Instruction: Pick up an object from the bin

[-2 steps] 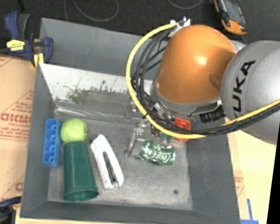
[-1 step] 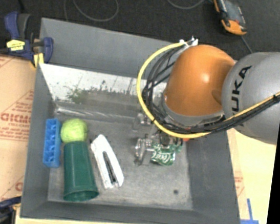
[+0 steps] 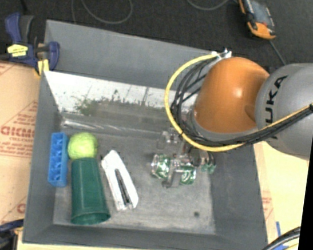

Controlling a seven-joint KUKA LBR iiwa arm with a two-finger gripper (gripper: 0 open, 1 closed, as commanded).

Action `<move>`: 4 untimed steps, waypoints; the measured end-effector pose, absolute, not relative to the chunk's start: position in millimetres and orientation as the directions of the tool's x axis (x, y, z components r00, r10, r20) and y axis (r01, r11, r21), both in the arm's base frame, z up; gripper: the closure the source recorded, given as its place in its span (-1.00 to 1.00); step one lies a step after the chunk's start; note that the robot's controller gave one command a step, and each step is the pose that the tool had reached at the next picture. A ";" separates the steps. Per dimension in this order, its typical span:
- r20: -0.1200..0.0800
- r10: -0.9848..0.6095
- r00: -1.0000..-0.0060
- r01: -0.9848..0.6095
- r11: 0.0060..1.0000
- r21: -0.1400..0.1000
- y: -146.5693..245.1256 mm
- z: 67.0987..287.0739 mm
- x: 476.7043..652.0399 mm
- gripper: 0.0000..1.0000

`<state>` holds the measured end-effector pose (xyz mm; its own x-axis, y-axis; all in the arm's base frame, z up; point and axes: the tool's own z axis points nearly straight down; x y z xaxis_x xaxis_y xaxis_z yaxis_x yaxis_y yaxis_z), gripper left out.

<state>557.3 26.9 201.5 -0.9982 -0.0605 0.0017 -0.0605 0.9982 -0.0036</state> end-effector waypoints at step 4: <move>-0.001 -0.108 -0.994 -0.108 0.994 -0.001 -49.4 113.7 596.8 -1.00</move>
Offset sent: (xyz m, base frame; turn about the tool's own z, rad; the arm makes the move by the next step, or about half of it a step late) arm 0.0255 -0.0371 -0.0483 -0.0293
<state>596.8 -49.4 113.7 -0.9942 -0.1078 -0.0012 -0.1078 0.9942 -0.0011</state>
